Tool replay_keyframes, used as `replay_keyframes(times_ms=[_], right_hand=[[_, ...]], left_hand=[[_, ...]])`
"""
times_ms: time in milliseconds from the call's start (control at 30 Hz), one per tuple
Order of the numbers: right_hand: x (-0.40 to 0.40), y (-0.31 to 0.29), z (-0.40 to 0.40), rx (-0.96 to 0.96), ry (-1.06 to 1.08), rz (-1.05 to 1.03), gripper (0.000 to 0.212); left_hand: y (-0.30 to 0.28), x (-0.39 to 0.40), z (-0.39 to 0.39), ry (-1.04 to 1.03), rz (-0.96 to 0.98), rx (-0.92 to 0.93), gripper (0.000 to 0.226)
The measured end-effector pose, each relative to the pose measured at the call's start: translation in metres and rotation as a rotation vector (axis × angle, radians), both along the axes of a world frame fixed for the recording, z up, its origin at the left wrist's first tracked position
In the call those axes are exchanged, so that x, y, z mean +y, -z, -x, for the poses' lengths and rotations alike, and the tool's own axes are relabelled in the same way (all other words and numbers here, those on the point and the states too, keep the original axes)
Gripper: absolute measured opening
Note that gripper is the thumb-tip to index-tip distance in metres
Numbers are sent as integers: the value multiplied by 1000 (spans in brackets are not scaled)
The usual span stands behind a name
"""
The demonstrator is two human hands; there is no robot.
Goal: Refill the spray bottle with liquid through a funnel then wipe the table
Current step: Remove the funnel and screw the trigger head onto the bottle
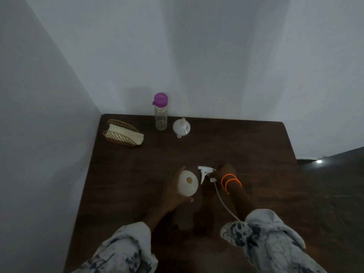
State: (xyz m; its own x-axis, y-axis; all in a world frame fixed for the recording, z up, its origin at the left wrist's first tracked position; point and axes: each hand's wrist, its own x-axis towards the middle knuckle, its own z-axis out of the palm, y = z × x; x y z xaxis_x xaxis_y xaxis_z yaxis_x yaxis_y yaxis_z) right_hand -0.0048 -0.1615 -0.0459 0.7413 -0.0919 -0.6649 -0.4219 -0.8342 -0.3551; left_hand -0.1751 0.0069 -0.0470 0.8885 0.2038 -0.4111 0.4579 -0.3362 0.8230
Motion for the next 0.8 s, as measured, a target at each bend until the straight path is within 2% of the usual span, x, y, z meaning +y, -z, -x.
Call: replay_keyframes(times_ms=[167, 367, 500, 633, 800], right_hand=[[-8, -3, -1, 63, 107, -144, 31], [-13, -27, -8, 120, 386, -411, 32], [-12, -53, -20, 167, 513, -645, 38], [-8, -98, -33, 133, 610, -857, 13], [4, -144, -52, 93, 654, -1032, 8]], left_hand=[[8, 2, 3, -25, -33, -37, 119], [-6, 14, 6, -53, -2, -41, 116], [-22, 25, 9, -66, -44, -70, 116], [-39, 33, 15, -76, -80, -81, 117], [-64, 32, 17, -48, -136, -97, 114]])
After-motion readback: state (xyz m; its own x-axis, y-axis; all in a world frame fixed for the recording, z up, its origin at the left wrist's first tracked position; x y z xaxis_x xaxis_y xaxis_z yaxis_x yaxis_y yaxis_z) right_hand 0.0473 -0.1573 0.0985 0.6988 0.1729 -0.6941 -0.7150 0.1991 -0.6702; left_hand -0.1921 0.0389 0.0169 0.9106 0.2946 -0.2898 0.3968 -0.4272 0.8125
